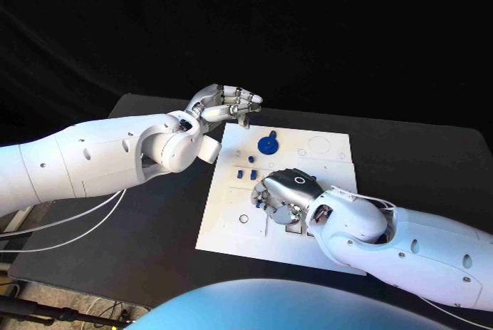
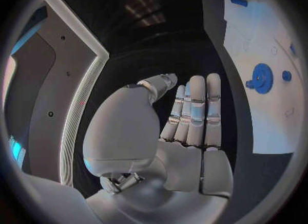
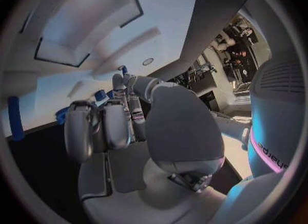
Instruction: Assemble the parts on the task board
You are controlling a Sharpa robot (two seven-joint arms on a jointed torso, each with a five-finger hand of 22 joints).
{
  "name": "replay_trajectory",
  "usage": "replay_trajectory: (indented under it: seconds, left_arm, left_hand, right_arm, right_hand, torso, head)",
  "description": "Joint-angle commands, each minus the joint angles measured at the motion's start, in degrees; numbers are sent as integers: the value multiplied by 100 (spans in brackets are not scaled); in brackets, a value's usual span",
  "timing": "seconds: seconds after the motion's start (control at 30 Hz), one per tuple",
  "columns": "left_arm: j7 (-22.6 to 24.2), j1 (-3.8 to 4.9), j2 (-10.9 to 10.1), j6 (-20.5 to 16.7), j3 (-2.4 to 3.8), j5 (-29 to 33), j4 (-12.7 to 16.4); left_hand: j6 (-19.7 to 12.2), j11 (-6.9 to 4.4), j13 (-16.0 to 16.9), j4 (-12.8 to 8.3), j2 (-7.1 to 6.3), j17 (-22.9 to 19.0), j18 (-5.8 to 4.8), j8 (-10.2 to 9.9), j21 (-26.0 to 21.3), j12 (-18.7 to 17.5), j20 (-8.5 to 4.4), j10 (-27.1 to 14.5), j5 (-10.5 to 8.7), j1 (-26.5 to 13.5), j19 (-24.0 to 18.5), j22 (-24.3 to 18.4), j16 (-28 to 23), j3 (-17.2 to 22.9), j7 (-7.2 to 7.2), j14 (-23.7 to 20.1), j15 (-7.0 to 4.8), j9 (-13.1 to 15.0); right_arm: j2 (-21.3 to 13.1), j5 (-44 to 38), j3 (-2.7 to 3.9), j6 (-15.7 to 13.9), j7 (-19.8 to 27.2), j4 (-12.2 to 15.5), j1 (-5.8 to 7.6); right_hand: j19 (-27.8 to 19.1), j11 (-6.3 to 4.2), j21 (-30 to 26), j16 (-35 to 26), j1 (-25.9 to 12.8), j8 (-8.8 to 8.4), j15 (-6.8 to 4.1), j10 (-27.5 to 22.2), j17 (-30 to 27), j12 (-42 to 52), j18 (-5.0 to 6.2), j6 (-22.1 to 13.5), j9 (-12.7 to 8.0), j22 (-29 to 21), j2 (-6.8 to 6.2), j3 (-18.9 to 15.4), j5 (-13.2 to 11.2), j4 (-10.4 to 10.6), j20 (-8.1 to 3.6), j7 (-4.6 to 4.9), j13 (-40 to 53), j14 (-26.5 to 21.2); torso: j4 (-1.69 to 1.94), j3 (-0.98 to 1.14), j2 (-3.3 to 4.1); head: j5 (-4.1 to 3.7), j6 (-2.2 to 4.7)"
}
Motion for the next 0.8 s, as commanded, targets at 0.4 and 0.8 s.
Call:
replay_trajectory:
  seconds: [0.4, 0.8]
  left_arm:
    - [8, 4, 1, 106, 3, 28, 9]
    - [-1, 4, -8, 111, 3, 28, 8]
  left_hand:
    - [-36, 4, 7, 8, -1, 5, 75, -23, -20, 20, 26, -33, 10, -7, -13, 7, 23, -31, 77, -38, -12, 9]
    - [-36, 4, 7, 8, -1, 5, 75, -23, -20, 20, 26, -33, 10, -7, -13, 7, 23, -31, 77, -38, -12, 9]
  right_arm:
    - [51, -157, -9, 242, -90, -76, -22]
    - [37, -324, -11, 13, -196, -55, -50]
  right_hand:
    - [-3, -282, -26, 26, 4, 18, -33, 242, -14, 9, -23, 6, 11, 705, 63, 43, 44, -17, -4, 25, 9, 208]
    - [0, -281, -21, 28, 1, 17, -32, 241, -15, 6, -25, 4, 12, 710, 62, 48, 48, -22, -4, 25, 12, 208]
  torso:
    - [0, 2, 4]
    - [-1, 0, 0]
  head:
    - [4, 0]
    - [-5, 0]
